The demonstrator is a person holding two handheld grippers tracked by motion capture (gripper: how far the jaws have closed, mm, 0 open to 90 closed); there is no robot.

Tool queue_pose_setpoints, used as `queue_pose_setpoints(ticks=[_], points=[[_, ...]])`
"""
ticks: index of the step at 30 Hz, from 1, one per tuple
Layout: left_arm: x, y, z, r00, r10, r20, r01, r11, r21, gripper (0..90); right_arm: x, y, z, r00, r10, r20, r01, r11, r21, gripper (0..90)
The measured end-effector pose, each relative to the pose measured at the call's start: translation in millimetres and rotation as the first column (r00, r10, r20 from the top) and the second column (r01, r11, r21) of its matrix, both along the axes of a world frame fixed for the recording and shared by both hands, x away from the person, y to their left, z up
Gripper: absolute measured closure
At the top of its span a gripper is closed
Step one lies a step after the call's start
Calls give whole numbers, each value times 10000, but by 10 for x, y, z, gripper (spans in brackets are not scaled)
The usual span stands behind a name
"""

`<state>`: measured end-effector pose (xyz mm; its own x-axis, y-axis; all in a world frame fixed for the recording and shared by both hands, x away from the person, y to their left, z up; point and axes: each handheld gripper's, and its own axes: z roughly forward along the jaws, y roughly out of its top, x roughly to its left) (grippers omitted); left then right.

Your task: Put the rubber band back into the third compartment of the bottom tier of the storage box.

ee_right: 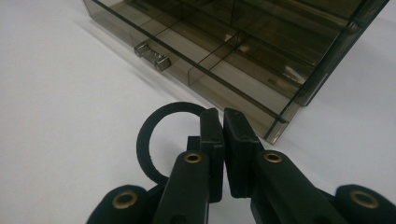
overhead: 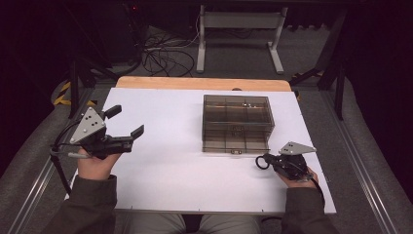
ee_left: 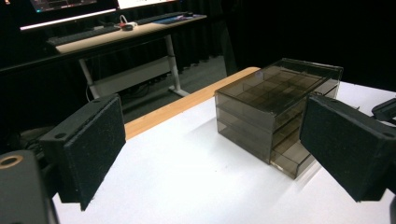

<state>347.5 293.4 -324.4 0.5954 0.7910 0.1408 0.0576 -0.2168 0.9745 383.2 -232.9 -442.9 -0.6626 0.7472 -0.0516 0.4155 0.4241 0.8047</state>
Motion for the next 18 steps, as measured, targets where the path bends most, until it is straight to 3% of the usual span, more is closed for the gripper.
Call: queue_pose_setpoints(ticks=[3,18], points=[[2,-5,-10,9999,-94,-100,93,9998,-151,79,21,10,24,9998,-113,169,112,9999,90,873],[2,-5,-13,10000,-32,-63,32,10000,-19,79,165,61,86,9975,-340,622,314,9986,429,873]])
